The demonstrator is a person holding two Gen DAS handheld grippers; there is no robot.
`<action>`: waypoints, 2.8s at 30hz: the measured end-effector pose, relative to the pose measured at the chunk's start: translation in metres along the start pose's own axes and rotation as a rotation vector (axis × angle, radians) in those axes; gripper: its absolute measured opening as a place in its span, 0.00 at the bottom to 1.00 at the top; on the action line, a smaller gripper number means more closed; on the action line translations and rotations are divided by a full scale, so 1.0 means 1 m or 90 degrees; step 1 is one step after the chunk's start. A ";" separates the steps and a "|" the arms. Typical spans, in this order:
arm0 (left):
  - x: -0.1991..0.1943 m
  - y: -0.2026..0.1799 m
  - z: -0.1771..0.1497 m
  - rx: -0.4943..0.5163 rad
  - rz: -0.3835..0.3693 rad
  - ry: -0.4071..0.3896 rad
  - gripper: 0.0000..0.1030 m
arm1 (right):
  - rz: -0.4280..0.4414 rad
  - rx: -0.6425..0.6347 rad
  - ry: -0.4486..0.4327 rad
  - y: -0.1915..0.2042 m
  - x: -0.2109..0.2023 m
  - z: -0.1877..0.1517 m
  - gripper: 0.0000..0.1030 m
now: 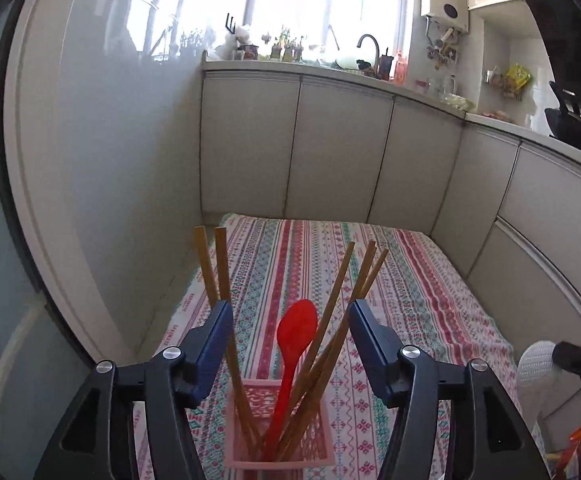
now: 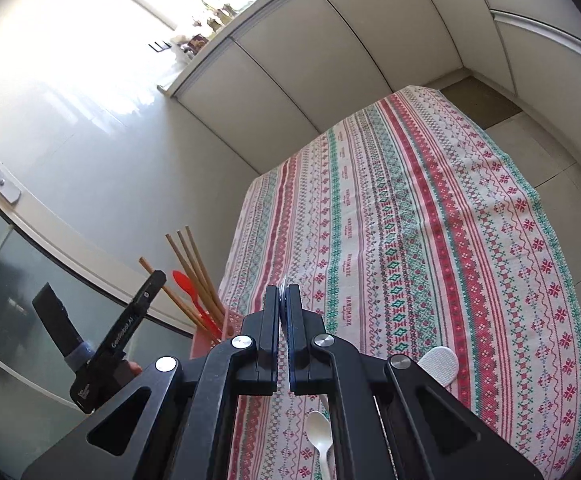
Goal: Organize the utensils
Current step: 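Lower the white rice paddle into the pink basket and open the right gripper, then move both grippers toward the white spoon and white rice paddle on the cloth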
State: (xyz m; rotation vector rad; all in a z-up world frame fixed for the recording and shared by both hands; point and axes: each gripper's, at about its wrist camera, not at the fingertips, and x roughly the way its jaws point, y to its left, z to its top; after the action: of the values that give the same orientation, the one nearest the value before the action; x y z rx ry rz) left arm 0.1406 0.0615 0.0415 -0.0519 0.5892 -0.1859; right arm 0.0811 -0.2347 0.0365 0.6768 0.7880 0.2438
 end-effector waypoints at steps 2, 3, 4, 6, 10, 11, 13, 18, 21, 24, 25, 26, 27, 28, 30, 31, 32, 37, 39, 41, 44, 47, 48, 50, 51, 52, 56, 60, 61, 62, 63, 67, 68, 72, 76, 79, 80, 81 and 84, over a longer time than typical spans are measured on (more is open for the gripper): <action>-0.007 0.003 -0.004 0.019 0.009 0.018 0.63 | 0.015 0.004 -0.003 0.004 0.002 0.000 0.03; -0.011 0.006 -0.007 0.023 0.013 0.028 0.66 | 0.026 0.007 -0.007 0.007 0.003 0.001 0.03; -0.013 0.010 -0.010 0.025 0.018 0.045 0.70 | 0.037 0.009 -0.011 0.009 0.005 0.001 0.03; -0.013 0.017 -0.017 0.022 0.026 0.092 0.73 | 0.062 0.016 -0.025 0.016 0.008 0.002 0.03; -0.013 0.035 -0.028 -0.009 0.048 0.159 0.73 | 0.110 0.042 -0.044 0.029 0.023 0.001 0.03; -0.013 0.041 -0.030 -0.018 0.054 0.175 0.73 | 0.119 0.046 -0.048 0.035 0.028 0.000 0.03; -0.012 0.049 -0.032 -0.031 0.062 0.195 0.73 | 0.143 0.052 -0.052 0.049 0.039 0.001 0.03; -0.014 0.072 -0.036 -0.064 0.071 0.205 0.73 | 0.165 0.021 -0.078 0.091 0.068 0.003 0.03; -0.014 0.084 -0.039 -0.072 0.073 0.209 0.73 | 0.162 0.011 -0.108 0.103 0.079 0.000 0.03; -0.013 0.090 -0.040 -0.062 0.081 0.210 0.73 | 0.150 0.004 -0.128 0.108 0.091 -0.009 0.03; -0.012 0.091 -0.040 -0.061 0.079 0.212 0.73 | 0.148 0.004 -0.129 0.108 0.096 -0.013 0.03; -0.011 0.091 -0.040 -0.062 0.076 0.212 0.73 | 0.143 0.000 -0.130 0.108 0.099 -0.016 0.03; -0.010 0.092 -0.041 -0.064 0.075 0.215 0.73 | 0.137 -0.006 -0.128 0.109 0.104 -0.018 0.03; -0.009 0.092 -0.041 -0.065 0.072 0.218 0.73 | 0.134 -0.009 -0.119 0.110 0.110 -0.021 0.03; -0.006 0.091 -0.041 -0.063 0.068 0.219 0.73 | 0.124 -0.014 -0.109 0.110 0.121 -0.025 0.03; -0.005 0.089 -0.041 -0.061 0.066 0.219 0.73 | 0.121 -0.018 -0.106 0.111 0.125 -0.028 0.03; -0.005 0.088 -0.042 -0.059 0.064 0.220 0.73 | 0.115 -0.020 -0.106 0.110 0.127 -0.030 0.03; -0.003 0.086 -0.041 -0.065 0.057 0.223 0.73 | 0.082 -0.043 -0.105 0.109 0.139 -0.037 0.03; -0.001 0.086 -0.041 -0.071 0.057 0.226 0.73 | 0.073 -0.051 -0.103 0.108 0.142 -0.038 0.03; 0.000 0.085 -0.041 -0.075 0.052 0.228 0.73 | 0.067 -0.050 -0.096 0.104 0.144 -0.041 0.03; 0.002 0.081 -0.041 -0.070 0.049 0.230 0.73 | 0.060 -0.054 -0.082 0.101 0.145 -0.047 0.04; 0.005 0.076 -0.041 -0.069 0.041 0.237 0.73 | 0.063 -0.059 -0.074 0.100 0.140 -0.049 0.09; 0.005 0.075 -0.042 -0.071 0.038 0.239 0.73 | 0.067 -0.058 -0.068 0.100 0.138 -0.048 0.09; 0.005 0.072 -0.042 -0.072 0.035 0.242 0.73 | 0.066 -0.052 -0.057 0.097 0.135 -0.046 0.10; 0.004 0.070 -0.042 -0.071 0.033 0.242 0.73 | 0.066 -0.048 -0.057 0.096 0.132 -0.044 0.12; 0.003 0.068 -0.041 -0.071 0.031 0.241 0.73 | 0.067 -0.042 -0.056 0.094 0.128 -0.042 0.16; 0.001 0.056 -0.040 -0.055 0.020 0.241 0.73 | 0.052 -0.040 -0.036 0.091 0.106 -0.027 0.34; -0.001 0.040 -0.042 -0.037 0.005 0.251 0.73 | -0.007 -0.049 0.013 0.081 0.083 -0.012 0.40; -0.001 0.035 -0.042 -0.030 0.002 0.254 0.73 | -0.024 -0.052 0.020 0.076 0.076 -0.009 0.43; -0.002 0.030 -0.043 -0.024 -0.001 0.258 0.74 | -0.042 -0.056 0.028 0.072 0.069 -0.008 0.46; -0.002 0.026 -0.044 -0.019 -0.003 0.260 0.74 | -0.058 -0.059 0.035 0.067 0.063 -0.007 0.47; -0.007 0.004 -0.049 0.004 -0.028 0.275 0.74 | -0.115 -0.050 0.066 0.038 0.040 -0.012 0.55; -0.008 -0.002 -0.050 0.010 -0.035 0.279 0.74 | -0.127 -0.043 0.077 0.029 0.037 -0.015 0.57; -0.007 -0.027 -0.062 0.039 -0.079 0.313 0.74 | -0.191 -0.008 0.166 -0.005 0.034 -0.031 0.57; 0.004 -0.048 -0.085 0.052 -0.135 0.383 0.74 | -0.196 0.039 0.234 -0.032 0.036 -0.044 0.57; 0.017 -0.059 -0.104 0.049 -0.158 0.433 0.72 | -0.218 0.059 0.261 -0.047 0.034 -0.051 0.57; 0.022 -0.062 -0.110 0.048 -0.163 0.452 0.72 | -0.229 0.065 0.271 -0.051 0.033 -0.053 0.57; 0.025 -0.063 -0.116 0.046 -0.169 0.466 0.72 | -0.238 0.068 0.280 -0.054 0.033 -0.054 0.57; 0.037 -0.071 -0.132 0.040 -0.187 0.499 0.62 | -0.253 0.071 0.304 -0.066 0.032 -0.059 0.57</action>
State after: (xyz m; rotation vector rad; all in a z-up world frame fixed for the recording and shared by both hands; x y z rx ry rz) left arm 0.0861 -0.0145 -0.0810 -0.0022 1.3571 -0.5208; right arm 0.0578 -0.2431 -0.0548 0.5563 1.3806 -0.0058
